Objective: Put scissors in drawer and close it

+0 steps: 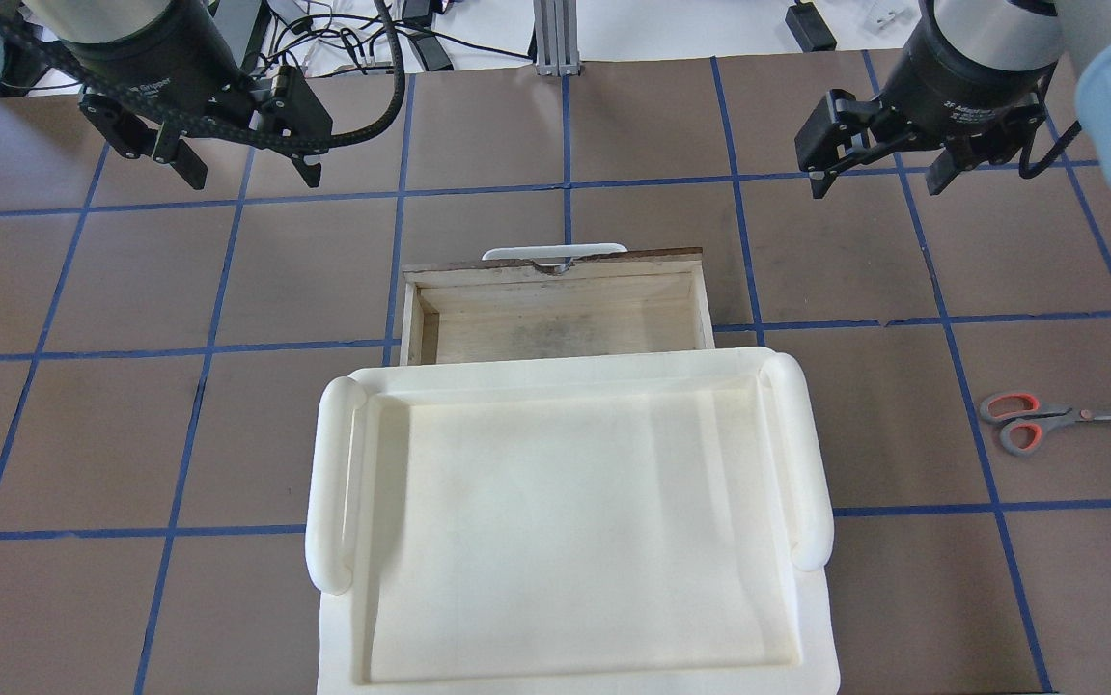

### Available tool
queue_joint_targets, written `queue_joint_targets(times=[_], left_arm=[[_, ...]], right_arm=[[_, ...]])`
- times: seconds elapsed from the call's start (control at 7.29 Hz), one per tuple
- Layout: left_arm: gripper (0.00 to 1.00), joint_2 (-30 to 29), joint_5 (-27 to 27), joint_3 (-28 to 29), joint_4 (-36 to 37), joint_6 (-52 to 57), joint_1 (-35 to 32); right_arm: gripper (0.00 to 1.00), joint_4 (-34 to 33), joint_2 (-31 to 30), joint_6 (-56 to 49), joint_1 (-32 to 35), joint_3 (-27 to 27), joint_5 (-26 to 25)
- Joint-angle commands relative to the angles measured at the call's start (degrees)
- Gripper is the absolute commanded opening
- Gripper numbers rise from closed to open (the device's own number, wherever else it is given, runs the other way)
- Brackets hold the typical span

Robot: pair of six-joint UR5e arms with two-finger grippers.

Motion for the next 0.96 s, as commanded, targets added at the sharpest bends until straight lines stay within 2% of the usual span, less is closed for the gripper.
queue_joint_targets(times=[0.0,0.55,0.82], left_arm=[[1.0,-0.1,0.0,0.0,0.0,0.0,0.0],[1.0,-0.2,-0.1,0.0,0.0,0.0,0.0],[1.0,0.0,-0.2,0.0,0.0,0.0,0.0]], right_arm=[[1.0,0.0,-0.2,0.0,0.0,0.1,0.3],[1.0,0.0,-0.3,-2.4,-0.3,-0.4,0.3],[1.0,0.5,-0.3,-14.1,-2.5,-0.3,-0.5]])
